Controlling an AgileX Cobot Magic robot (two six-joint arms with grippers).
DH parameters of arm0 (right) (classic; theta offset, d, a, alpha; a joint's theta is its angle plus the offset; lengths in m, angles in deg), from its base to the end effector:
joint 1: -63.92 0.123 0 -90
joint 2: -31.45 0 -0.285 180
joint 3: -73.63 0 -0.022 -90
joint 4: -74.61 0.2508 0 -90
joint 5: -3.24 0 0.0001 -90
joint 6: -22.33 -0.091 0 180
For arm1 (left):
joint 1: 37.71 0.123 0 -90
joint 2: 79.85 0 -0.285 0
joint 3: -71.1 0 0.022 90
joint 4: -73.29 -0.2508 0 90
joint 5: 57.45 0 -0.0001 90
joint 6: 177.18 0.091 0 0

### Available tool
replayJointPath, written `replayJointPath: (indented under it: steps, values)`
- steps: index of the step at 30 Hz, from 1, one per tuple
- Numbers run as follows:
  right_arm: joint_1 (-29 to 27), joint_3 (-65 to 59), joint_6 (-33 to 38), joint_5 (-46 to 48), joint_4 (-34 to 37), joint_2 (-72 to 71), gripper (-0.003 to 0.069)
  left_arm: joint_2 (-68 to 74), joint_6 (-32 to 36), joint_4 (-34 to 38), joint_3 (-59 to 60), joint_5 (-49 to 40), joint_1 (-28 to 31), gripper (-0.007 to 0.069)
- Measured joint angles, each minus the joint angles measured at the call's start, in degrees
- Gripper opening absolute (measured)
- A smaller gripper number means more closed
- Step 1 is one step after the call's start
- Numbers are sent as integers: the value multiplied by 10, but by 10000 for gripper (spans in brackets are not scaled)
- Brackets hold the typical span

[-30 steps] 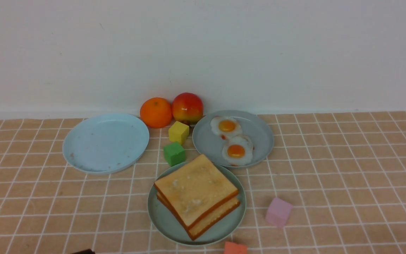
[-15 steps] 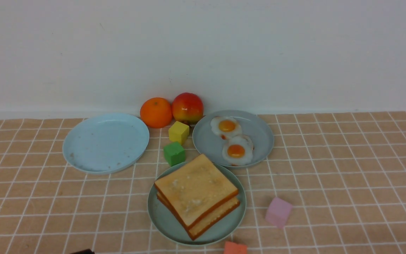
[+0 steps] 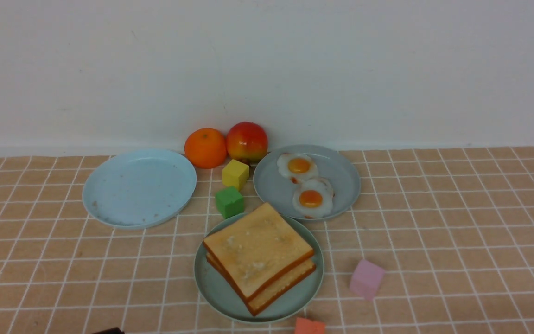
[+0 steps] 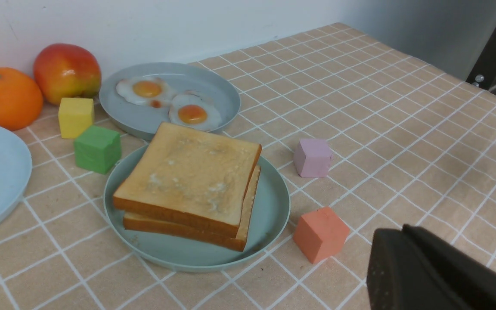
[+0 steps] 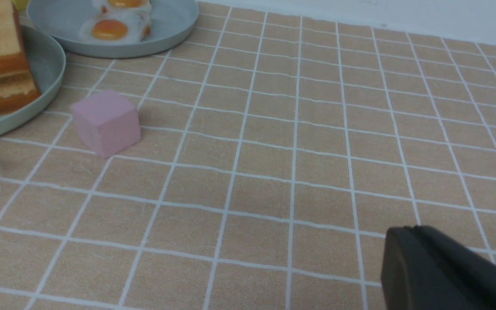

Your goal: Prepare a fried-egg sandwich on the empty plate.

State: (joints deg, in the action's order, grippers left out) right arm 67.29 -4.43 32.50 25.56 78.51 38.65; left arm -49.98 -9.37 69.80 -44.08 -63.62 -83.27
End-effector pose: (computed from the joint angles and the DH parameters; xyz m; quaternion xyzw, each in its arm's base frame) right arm 0.0519 0.0054 0.1739 -0.0774 0.8029 -0.0060 0.5911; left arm 0.0662 -0.0667 0.2491 0.2416 0.7319 -0.2884 0.5681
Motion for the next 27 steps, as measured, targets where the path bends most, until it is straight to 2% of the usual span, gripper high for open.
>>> replayJointPath:
  steps: [12, 17, 20, 23, 26, 27]
  values:
    - [0, 0, 0, 1, 0, 0, -4, 0, 0, -1, 0, 0, 0, 22]
    - [0, 0, 0, 1, 0, 0, -1, -2, 19, -48, 5, 1, 6, 26]
    - [-1, 0, 0, 1, 0, 0, 0, -35, 25, -60, 24, 1, 61, 24]
    - [-1, 0, 0, 1, 0, 0, 1, -96, 25, -19, 48, 2, 154, -13]
    - [-1, 0, 0, 1, 0, 0, 3, -160, 25, 13, 80, 3, 255, -13]
    - [-1, 0, 0, 1, 0, 0, 3, -164, 25, 13, 83, 3, 262, -13]
